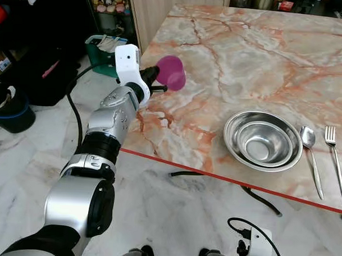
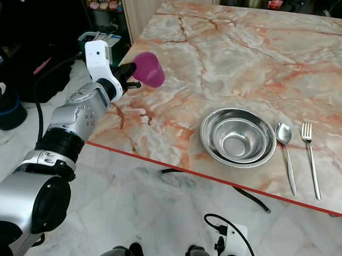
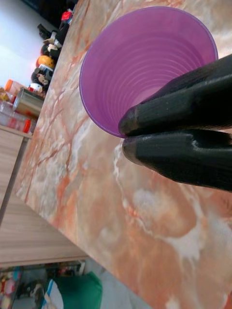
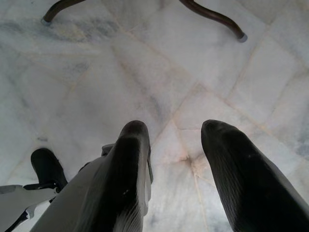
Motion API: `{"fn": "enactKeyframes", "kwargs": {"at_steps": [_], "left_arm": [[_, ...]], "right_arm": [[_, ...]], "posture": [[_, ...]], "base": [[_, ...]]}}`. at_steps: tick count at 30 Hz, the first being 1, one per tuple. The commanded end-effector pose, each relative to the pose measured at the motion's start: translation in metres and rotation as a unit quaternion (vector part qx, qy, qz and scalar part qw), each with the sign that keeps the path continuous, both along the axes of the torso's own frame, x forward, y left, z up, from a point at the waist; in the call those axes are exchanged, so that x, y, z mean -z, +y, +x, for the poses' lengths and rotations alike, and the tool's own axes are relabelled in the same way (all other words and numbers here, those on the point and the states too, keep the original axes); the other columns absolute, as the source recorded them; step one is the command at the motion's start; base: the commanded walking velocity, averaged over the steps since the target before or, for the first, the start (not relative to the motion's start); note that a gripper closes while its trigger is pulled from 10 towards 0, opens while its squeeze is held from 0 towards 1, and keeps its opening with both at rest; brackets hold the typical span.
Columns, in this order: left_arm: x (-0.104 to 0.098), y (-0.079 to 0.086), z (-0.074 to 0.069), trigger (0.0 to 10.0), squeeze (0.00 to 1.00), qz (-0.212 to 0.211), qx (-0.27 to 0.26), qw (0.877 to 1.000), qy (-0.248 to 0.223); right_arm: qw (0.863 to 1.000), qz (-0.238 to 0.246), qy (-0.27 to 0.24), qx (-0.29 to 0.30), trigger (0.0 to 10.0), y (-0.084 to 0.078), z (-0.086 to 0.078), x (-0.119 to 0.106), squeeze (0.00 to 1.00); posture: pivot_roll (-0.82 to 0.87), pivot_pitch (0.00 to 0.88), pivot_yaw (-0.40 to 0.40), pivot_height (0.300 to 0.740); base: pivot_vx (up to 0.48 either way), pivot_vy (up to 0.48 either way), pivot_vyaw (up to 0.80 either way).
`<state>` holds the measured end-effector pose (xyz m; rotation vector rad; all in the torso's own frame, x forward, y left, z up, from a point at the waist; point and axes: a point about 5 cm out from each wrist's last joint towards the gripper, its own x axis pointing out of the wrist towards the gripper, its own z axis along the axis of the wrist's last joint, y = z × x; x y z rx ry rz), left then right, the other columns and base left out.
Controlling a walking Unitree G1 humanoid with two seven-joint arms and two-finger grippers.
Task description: Setting the table
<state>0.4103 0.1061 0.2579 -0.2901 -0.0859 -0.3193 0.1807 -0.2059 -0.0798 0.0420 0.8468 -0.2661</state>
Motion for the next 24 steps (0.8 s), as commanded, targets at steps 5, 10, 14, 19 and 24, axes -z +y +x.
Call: {"fn": "enactKeyframes", "kwargs": {"at_steps": [5, 10, 14, 19, 24], "left_arm": [[-0.006, 0.01, -0.003, 10.0, 0.0, 0.003, -0.015, 1.0, -0.013], [-0.009, 0.012, -0.005, 10.0, 0.0, -0.004, -0.02, 1.0, -0.023], [-0.008, 0.015, -0.006, 10.0, 0.0, 0.003, -0.028, 0.999, -0.02], [-0.01, 0.02, -0.008, 10.0, 0.0, 0.0, -0.028, 0.999, -0.03], [-0.01, 0.021, -0.009, 10.0, 0.0, 0.0, -0.028, 0.999, -0.031]], "right_arm": [[1.0, 0.008, 0.018, 0.006, 10.0, 0.003, -0.008, 0.005, 0.0], [1.0, 0.008, 0.019, 0.003, 10.0, 0.002, -0.008, 0.005, 0.0], [1.0, 0.007, 0.019, 0.001, 10.0, 0.001, -0.008, 0.005, 0.0], [1.0, 0.005, 0.021, 0.001, 10.0, 0.0, -0.009, 0.005, 0.0], [1.0, 0.005, 0.021, 0.0, 10.0, 0.0, -0.01, 0.005, 0.0]], "posture": [[-0.11, 0.201, 0.08, 0.74], [-0.11, 0.197, 0.078, 0.74], [-0.11, 0.195, 0.077, 0.74], [-0.11, 0.192, 0.076, 0.74], [-0.11, 0.192, 0.076, 0.74]], "base": [[0.0, 0.0, -0.78], [0.0, 0.0, -0.78], [0.0, 0.0, -0.77], [0.0, 0.0, -0.77], [0.0, 0.0, -0.77]]}}
